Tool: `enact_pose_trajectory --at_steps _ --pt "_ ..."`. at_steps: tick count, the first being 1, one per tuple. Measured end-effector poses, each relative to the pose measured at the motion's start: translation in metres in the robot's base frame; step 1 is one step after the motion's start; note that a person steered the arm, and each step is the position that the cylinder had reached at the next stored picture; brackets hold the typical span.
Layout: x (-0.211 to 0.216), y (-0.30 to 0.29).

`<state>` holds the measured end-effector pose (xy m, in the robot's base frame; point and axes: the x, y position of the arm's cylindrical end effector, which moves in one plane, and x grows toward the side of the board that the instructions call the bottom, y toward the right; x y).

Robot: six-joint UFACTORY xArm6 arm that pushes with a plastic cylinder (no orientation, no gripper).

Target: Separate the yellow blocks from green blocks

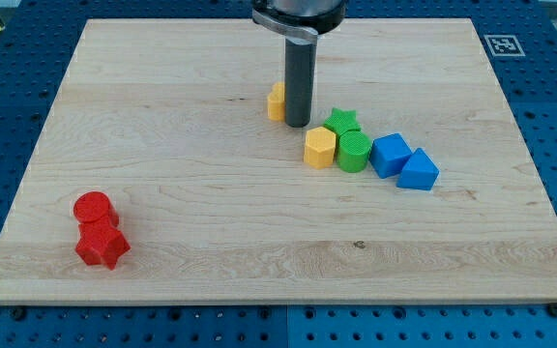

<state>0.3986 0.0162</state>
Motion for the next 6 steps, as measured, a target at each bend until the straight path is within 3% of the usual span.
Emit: enact_pose_trajectory --at_steps 2,3,4,5,6 --pt "0.004 0.058" --pt "0.039 0.075" --pt "0.071 0.061" --pt "0.072 0.012" --pt "0.072 0.0"
